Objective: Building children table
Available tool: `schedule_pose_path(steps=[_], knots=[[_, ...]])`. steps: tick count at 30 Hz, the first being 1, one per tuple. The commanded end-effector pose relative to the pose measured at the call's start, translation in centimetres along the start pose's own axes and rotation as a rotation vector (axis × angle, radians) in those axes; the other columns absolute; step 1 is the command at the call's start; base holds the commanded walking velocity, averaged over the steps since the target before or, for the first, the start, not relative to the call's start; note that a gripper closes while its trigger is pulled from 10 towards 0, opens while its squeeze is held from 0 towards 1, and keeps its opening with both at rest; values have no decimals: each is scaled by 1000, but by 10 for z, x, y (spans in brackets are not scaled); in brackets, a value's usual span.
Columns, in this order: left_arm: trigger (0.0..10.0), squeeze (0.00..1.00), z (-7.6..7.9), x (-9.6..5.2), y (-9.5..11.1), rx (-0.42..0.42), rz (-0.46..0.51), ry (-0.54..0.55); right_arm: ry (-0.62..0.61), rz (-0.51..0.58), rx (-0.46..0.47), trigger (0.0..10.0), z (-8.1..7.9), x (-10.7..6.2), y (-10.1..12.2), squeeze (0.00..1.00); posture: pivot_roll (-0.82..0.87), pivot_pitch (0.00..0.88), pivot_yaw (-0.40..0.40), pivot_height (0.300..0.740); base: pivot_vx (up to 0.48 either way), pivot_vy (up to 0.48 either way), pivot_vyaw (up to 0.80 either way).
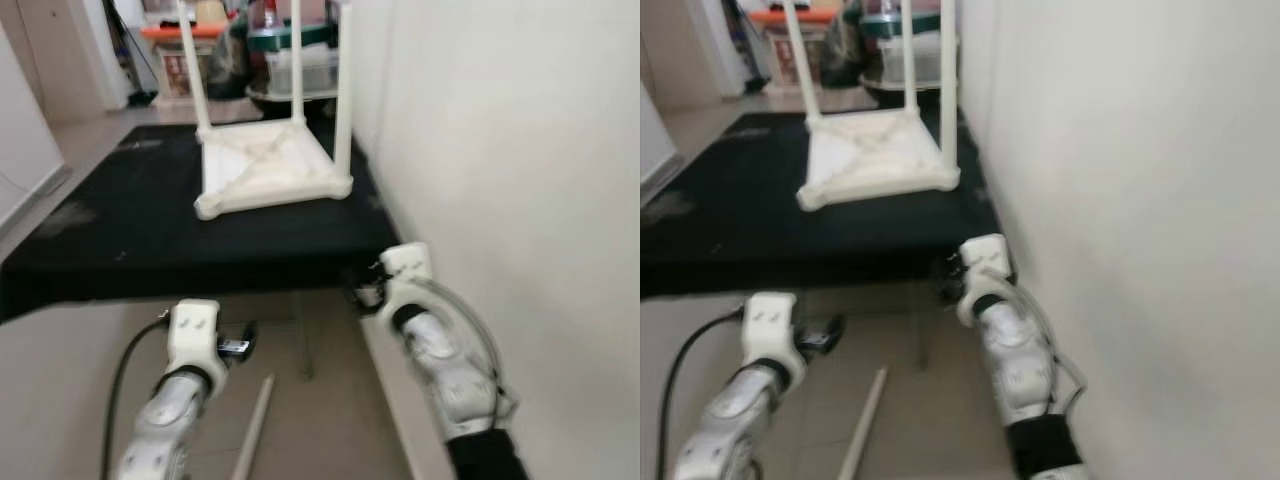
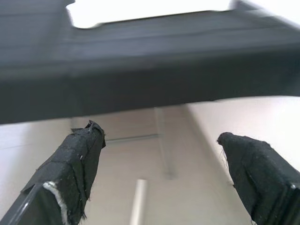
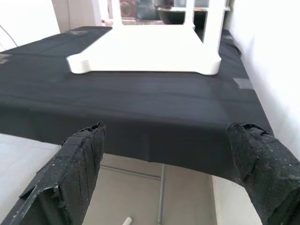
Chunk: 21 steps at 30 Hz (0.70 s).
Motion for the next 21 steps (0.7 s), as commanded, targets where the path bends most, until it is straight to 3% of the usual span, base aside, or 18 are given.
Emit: schedule_pose_path(steps=[1,11,21], knots=[[10000,0,7,1,1,-4,5,-23,-30,6,-22,10000,11,-2,3,0,77,0,-28,740,292,0,0],[10000,0,9,1,1,-3,5,-26,-2,14,-72,10000,9,-1,4,0,72,0,-27,740,293,0,0],[10000,0,11,3,1,-4,7,-30,49,16,-156,10000,2,-1,4,0,70,0,-30,740,293,0,729]])
Point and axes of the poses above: a point about 5 cm out from each wrist's last joint towards the gripper, its own x axis pointing out of the wrist towards the gripper, its own y axis along the axis of the wrist's last joint, z = x × y, the point moved 1 cm from there along x, pointing out of the wrist towards the gripper, and after that the axes turned 10 degrees about x, right-handed, at the moved point
